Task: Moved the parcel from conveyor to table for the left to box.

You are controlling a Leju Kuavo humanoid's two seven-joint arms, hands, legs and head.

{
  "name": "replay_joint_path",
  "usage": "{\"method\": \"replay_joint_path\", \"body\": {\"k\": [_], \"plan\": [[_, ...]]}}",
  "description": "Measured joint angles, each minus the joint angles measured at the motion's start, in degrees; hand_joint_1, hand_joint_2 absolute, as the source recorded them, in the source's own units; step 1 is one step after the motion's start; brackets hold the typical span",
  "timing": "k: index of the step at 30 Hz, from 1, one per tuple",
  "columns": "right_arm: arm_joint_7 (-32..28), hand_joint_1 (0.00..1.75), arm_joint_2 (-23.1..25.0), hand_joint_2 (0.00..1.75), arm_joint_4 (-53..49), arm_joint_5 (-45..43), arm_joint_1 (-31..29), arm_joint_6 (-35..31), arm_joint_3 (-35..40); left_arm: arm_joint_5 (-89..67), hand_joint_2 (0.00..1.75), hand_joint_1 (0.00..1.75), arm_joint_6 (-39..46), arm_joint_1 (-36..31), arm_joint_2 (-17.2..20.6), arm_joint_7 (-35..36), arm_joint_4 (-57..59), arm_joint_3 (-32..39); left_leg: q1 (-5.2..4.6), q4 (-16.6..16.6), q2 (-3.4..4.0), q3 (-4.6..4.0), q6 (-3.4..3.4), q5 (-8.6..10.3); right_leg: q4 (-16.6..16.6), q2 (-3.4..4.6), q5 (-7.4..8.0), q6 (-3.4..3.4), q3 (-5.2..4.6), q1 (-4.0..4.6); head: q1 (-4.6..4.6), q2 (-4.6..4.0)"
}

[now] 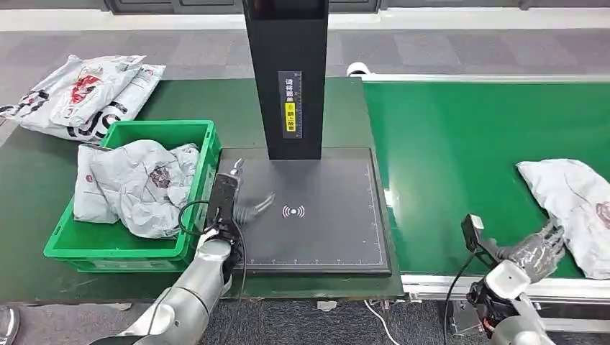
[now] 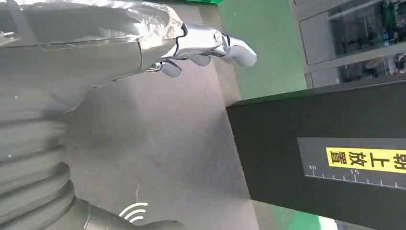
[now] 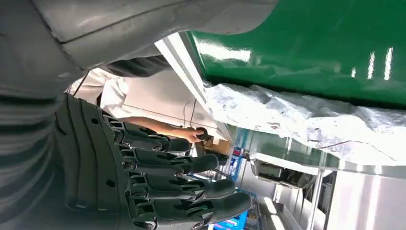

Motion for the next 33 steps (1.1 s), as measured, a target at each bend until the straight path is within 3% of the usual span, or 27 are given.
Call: {"method": "replay_joint_path", "body": {"k": [33], "plan": [[0.61, 0.00, -0.50, 1.75, 1.29, 0.00, -1.01, 1.55, 1.90, 2.78, 1.75, 0.00, 0.83, 1.07, 0.09, -3.63, -1.88, -0.02, 0.00, 0.00, 0.01, 0.00, 0.00, 0.00, 0.00, 0.00, 0.00, 0.00, 0.00, 0.00, 0.00, 0.00]]}}
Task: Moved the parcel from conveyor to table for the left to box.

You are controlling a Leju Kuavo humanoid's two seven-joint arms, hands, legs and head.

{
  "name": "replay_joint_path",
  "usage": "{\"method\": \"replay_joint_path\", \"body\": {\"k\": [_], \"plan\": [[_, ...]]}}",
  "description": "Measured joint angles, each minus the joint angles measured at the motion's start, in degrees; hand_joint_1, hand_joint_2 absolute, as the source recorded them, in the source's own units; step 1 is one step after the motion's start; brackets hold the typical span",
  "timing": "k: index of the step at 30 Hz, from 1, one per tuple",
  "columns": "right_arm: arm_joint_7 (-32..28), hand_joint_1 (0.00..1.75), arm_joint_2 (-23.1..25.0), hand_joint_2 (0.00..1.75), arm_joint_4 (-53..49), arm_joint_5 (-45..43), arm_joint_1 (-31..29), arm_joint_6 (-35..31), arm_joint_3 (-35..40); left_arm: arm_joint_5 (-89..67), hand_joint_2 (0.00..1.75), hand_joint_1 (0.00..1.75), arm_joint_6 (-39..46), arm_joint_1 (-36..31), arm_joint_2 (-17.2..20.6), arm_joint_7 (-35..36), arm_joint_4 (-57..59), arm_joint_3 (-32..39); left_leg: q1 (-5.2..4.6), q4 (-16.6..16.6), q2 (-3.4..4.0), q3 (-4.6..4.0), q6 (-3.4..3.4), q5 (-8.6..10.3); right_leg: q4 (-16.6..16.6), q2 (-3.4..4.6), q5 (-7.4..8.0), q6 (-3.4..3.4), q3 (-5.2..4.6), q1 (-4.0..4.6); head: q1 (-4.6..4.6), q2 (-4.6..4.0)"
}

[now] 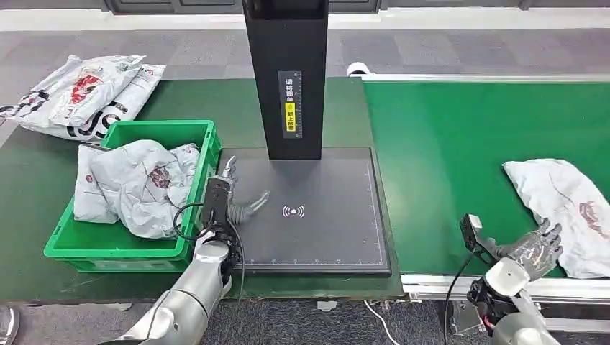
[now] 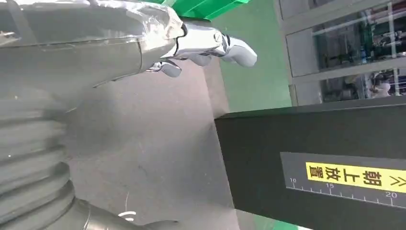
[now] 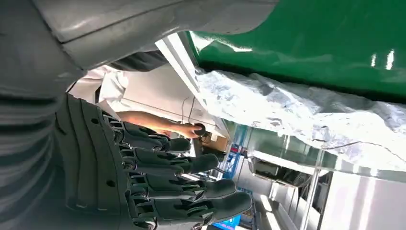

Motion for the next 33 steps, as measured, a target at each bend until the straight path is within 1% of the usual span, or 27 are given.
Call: {"method": "replay_joint_path", "body": {"k": [33], "plan": [[0.42, 0.00, -0.37, 1.75, 0.02, -0.02, 0.29, -0.09, 0.00, 0.78, 1.75, 0.00, -0.70, 0.01, 0.04, 0.02, 0.02, -0.02, 0.00, 0.00, 0.00, 0.00, 0.00, 0.00, 0.00, 0.00, 0.00, 0.00, 0.00, 0.00, 0.00, -0.02]]}}
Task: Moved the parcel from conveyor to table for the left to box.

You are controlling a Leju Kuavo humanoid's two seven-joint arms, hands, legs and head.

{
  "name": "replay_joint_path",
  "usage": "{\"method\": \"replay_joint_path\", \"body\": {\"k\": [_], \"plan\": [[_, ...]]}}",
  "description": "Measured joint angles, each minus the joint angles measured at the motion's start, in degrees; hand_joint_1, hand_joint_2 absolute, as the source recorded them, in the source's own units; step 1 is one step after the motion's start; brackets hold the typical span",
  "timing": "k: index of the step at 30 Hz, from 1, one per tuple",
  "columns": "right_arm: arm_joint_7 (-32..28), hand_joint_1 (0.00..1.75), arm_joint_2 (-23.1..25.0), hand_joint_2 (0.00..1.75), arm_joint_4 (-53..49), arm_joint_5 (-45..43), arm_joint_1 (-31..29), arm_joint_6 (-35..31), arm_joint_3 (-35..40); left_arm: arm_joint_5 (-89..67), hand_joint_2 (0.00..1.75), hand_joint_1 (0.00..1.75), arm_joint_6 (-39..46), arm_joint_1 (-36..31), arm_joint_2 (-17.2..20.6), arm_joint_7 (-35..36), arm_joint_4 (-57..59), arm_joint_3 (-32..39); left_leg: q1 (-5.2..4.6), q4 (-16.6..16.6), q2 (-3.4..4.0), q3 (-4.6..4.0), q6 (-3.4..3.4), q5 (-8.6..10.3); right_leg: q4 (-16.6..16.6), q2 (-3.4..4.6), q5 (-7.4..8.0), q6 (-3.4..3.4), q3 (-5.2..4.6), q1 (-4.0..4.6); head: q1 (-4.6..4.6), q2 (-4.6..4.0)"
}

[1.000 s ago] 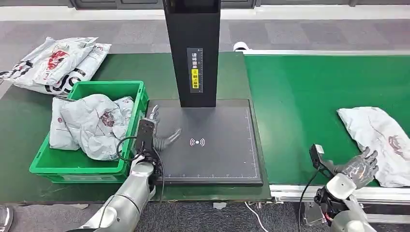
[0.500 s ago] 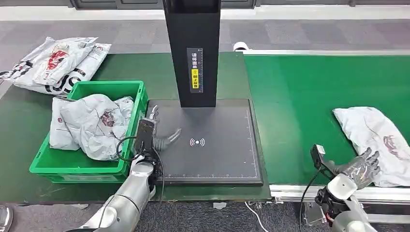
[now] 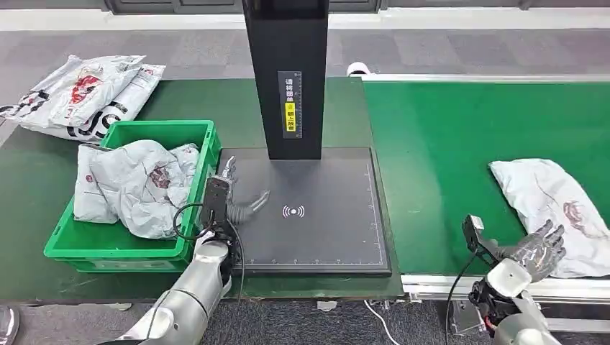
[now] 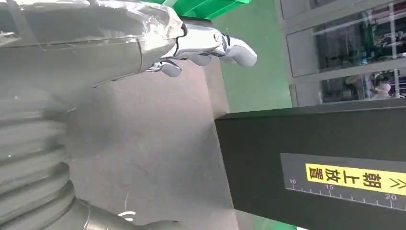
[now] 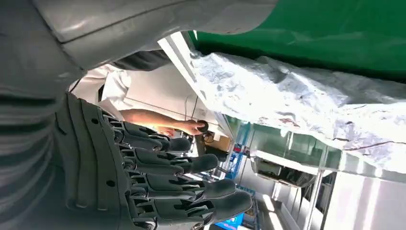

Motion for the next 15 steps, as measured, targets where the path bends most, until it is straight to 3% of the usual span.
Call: {"method": "replay_joint_path", "body": {"k": [15], "plan": [[-0.02, 0.00, 0.00, 1.75, 0.00, 0.02, 1.50, -1.49, 0.00, 0.29, 1.75, 0.00, -0.15, 0.81, 0.02, -0.02, -1.20, 0.02, 0.00, 0.00, 0.00, 0.00, 0.00, 0.00, 0.00, 0.00, 0.00, 0.00, 0.00, 0.00, 0.00, 0.02]]}}
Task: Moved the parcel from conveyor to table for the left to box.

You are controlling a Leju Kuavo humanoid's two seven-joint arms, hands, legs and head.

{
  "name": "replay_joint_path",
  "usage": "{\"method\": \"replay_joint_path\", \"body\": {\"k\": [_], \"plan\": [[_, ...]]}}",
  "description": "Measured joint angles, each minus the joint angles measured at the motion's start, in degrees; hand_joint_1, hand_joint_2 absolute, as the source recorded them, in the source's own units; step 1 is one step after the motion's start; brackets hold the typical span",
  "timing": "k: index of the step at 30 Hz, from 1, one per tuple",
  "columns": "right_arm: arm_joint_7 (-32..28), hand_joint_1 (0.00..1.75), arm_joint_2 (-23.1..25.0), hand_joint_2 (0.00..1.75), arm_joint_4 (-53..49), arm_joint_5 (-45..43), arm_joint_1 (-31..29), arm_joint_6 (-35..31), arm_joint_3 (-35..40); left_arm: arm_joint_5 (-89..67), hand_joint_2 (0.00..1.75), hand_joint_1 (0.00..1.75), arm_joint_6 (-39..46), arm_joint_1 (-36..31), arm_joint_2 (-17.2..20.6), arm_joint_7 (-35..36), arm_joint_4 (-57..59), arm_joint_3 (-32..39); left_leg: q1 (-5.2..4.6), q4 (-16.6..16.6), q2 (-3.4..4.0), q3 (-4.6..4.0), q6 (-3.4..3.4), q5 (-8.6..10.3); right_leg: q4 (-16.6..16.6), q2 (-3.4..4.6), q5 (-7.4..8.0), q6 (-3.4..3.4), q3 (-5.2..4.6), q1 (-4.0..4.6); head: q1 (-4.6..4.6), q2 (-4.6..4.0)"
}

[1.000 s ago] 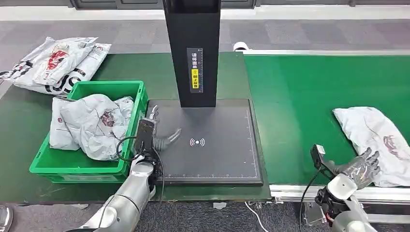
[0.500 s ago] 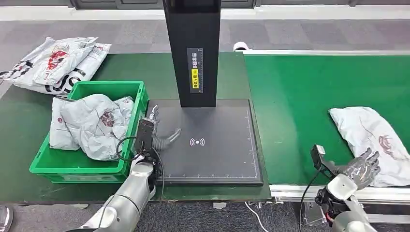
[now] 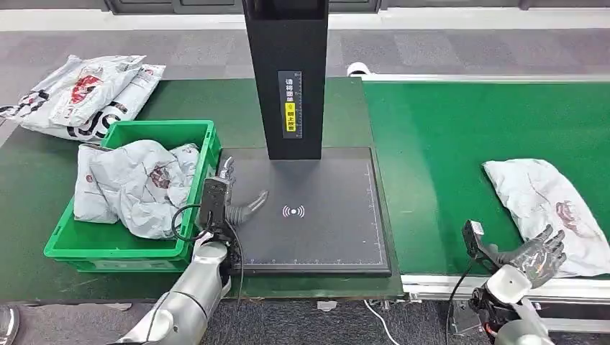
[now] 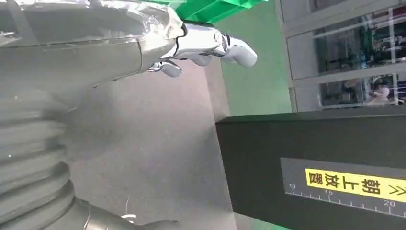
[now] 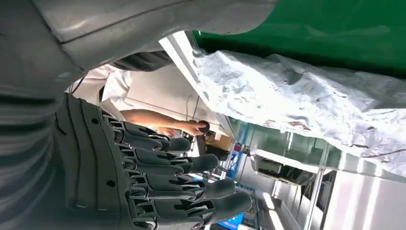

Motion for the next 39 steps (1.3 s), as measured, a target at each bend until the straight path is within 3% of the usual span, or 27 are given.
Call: {"method": "replay_joint_path", "body": {"k": [39], "plan": [[0.19, 0.00, 0.00, 1.75, 0.00, 0.00, 0.11, 0.00, 0.02, 0.83, 1.75, 0.00, 0.15, 0.19, 0.00, 0.00, -0.35, -0.02, 0.00, 0.00, 0.00, 0.00, 0.00, 0.00, 0.00, 0.00, 0.00, 0.00, 0.00, 0.00, 0.00, -0.02]]}}
